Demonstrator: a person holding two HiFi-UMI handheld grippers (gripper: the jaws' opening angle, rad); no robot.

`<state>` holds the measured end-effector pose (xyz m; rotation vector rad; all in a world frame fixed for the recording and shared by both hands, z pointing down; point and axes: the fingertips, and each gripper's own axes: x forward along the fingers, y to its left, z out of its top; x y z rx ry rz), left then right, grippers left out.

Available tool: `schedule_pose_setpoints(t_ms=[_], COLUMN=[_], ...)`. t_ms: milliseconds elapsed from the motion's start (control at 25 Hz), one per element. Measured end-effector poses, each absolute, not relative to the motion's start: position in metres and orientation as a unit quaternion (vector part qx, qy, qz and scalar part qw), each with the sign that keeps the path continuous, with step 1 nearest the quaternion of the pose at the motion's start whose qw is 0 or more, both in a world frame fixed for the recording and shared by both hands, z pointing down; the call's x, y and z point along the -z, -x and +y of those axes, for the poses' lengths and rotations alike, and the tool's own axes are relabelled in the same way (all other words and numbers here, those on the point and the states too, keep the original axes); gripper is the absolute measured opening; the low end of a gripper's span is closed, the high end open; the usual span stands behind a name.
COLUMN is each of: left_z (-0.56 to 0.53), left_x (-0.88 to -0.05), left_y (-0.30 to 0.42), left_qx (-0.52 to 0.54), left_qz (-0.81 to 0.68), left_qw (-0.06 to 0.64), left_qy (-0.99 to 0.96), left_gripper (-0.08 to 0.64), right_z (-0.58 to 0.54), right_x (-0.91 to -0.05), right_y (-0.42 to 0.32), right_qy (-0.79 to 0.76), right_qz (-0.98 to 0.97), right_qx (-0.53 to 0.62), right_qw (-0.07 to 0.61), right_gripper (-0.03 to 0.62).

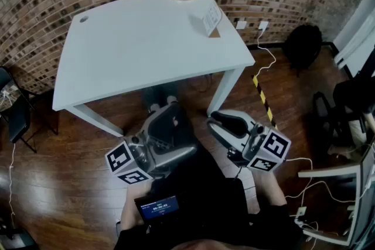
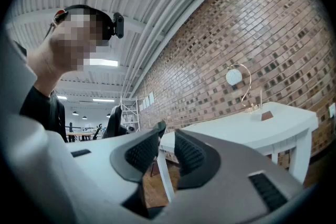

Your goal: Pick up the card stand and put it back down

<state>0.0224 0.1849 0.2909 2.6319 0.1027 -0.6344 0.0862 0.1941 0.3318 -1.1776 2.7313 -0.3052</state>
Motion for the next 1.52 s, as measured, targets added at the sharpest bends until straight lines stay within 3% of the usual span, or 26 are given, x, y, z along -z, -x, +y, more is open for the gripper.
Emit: schedule_pose_setpoints(t_ms=[1520], left_z=[0.034], left_x=[-0.272], left_y=[-0.074], left_qx=[0.218], left_qz=[-0.018], left_qw=[0.157], left_qy=[-0.963], left_gripper=[0.446], right_z=[0.01], right_x=[-0.308], right_y=[-0.144], right_qy=[0.363], right_qz=[0.928], right_qx=[0.06], right_qw=[0.064], right_gripper=[0.123])
